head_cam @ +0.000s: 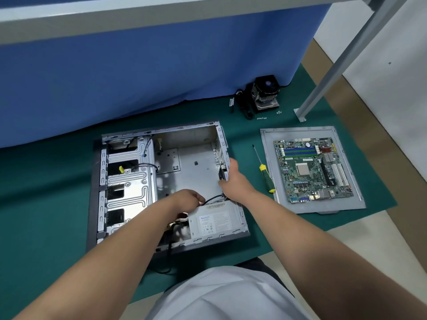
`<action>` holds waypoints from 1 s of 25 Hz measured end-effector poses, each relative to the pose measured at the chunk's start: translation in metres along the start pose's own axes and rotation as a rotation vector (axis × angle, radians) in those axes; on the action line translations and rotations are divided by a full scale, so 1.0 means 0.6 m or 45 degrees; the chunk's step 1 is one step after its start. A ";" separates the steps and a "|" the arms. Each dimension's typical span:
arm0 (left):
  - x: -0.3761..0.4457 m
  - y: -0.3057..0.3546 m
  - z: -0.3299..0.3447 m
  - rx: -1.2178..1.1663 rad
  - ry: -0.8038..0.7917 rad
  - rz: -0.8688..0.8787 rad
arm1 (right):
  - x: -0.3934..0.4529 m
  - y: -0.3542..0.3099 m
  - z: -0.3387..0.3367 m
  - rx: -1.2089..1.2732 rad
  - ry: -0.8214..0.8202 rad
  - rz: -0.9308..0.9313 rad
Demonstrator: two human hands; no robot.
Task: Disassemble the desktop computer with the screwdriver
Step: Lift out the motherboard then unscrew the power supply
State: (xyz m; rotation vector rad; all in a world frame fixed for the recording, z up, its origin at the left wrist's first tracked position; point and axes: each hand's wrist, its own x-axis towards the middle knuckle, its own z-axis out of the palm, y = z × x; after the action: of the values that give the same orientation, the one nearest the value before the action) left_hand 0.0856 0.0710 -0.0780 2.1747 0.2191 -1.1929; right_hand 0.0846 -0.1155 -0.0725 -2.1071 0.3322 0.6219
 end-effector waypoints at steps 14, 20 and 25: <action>0.039 0.033 0.009 -0.193 0.508 -0.108 | 0.086 0.191 -0.127 -0.693 0.174 0.377; 0.032 0.065 0.010 -0.400 0.561 -0.023 | 0.096 0.189 -0.148 -0.179 0.168 0.267; 0.015 0.136 -0.005 -0.961 0.691 0.220 | 0.053 0.144 -0.177 0.409 0.003 -0.122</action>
State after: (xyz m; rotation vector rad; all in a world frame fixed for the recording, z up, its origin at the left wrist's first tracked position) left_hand 0.1279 0.0080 -0.0471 1.7283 0.5881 -0.3028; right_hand 0.1052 -0.2523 -0.0979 -1.8047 0.3088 0.4753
